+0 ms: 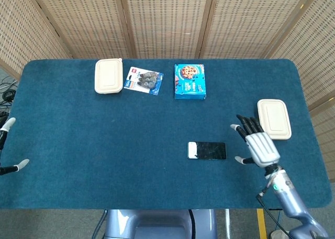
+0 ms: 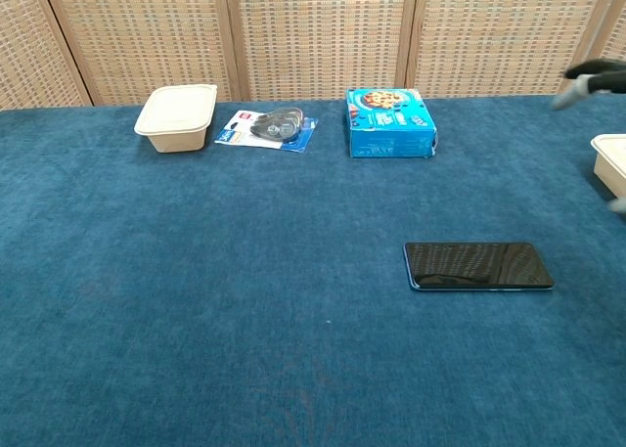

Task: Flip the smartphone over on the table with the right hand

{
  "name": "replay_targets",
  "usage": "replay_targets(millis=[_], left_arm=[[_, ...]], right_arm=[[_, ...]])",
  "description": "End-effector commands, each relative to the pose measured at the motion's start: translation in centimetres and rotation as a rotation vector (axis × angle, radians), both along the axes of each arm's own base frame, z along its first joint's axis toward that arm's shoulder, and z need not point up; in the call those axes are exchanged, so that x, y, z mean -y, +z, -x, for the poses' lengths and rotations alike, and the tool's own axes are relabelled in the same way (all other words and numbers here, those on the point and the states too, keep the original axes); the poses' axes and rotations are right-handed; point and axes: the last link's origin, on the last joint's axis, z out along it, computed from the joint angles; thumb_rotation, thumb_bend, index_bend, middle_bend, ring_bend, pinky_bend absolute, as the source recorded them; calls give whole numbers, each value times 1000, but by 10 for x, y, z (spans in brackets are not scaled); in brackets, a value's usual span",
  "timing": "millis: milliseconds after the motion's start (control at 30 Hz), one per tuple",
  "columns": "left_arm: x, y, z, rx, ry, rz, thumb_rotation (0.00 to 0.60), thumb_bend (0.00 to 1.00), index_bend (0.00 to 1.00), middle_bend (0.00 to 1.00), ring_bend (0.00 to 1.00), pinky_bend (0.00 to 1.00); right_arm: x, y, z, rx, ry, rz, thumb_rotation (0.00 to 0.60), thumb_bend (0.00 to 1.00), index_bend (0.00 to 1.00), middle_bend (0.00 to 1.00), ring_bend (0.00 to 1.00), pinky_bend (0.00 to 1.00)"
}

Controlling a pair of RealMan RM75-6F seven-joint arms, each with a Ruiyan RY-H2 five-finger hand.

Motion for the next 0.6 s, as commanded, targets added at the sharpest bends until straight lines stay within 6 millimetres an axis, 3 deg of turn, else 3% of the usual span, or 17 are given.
replay_targets(millis=[33, 333, 600], left_arm=[[-5, -2, 1, -7, 8, 3, 600, 0, 0, 0, 0, 0], [-13, -5, 4, -18, 20, 0, 600, 0, 0, 0, 0, 0], [-15, -9, 1, -32, 11, 0, 600, 0, 0, 0, 0, 0]], right_arm=[[18, -29, -46, 28, 30, -90, 600, 70, 179, 0, 0, 0], [25, -86, -101, -15, 39, -184, 600, 154, 209, 0, 0, 0], [25, -120, -108, -57, -8, -213, 600, 156, 215, 0, 0, 0]])
